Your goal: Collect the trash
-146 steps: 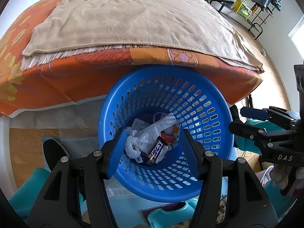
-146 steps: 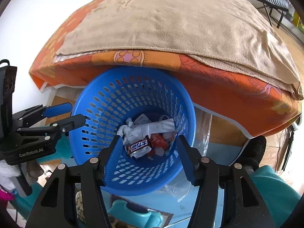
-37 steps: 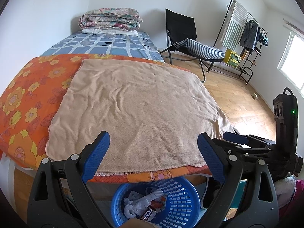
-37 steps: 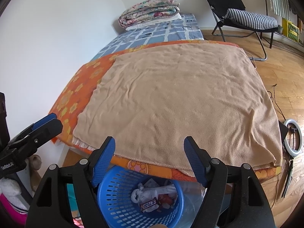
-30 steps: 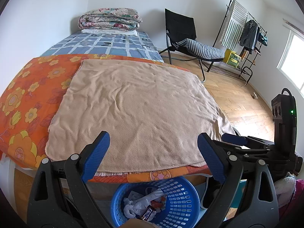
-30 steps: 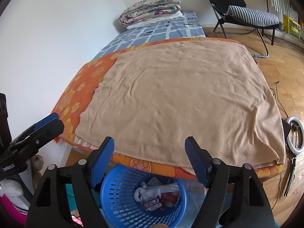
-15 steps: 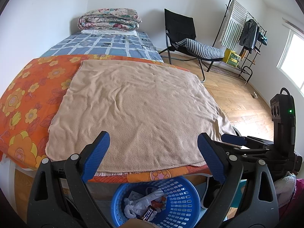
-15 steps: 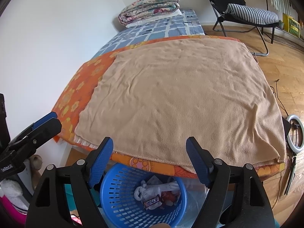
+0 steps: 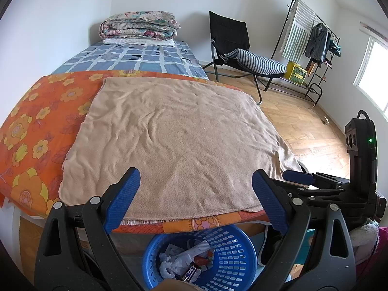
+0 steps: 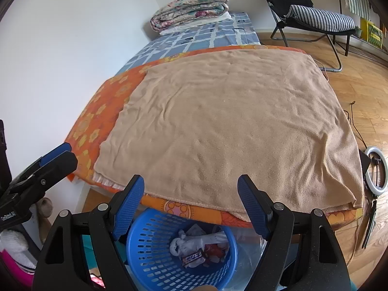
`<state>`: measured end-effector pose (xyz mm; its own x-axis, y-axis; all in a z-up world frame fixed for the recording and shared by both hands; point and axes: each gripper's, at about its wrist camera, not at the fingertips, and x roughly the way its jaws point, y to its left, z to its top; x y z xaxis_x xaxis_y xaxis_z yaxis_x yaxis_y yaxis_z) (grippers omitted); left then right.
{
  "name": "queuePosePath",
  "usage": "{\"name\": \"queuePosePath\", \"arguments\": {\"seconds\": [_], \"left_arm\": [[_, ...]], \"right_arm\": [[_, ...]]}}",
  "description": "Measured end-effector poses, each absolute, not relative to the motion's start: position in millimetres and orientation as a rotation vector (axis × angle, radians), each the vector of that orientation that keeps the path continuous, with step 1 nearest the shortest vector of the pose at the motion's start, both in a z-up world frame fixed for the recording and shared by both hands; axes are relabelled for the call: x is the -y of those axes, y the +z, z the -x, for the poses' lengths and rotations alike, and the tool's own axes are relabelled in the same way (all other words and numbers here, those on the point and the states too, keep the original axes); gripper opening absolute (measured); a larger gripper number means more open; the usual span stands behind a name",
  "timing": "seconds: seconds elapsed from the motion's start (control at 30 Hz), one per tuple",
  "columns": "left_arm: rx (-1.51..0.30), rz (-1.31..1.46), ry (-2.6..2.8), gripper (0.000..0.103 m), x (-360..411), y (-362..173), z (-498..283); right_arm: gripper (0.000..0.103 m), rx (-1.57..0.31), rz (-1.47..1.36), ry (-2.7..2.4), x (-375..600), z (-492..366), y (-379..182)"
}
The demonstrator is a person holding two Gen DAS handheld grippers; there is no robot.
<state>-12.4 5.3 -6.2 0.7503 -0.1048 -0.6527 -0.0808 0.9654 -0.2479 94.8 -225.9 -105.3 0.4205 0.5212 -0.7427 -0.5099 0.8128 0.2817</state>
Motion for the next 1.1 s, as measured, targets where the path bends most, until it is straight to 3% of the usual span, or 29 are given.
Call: {"name": "queuePosePath", "arguments": {"seconds": [1.1], "left_arm": [[-0.722, 0.208, 0.037, 0.096, -17.5, -3.8, 11.4]], "right_arm": [[0.079, -0.952, -0.016, 0.632, 227.7, -94.2, -108.5]]}}
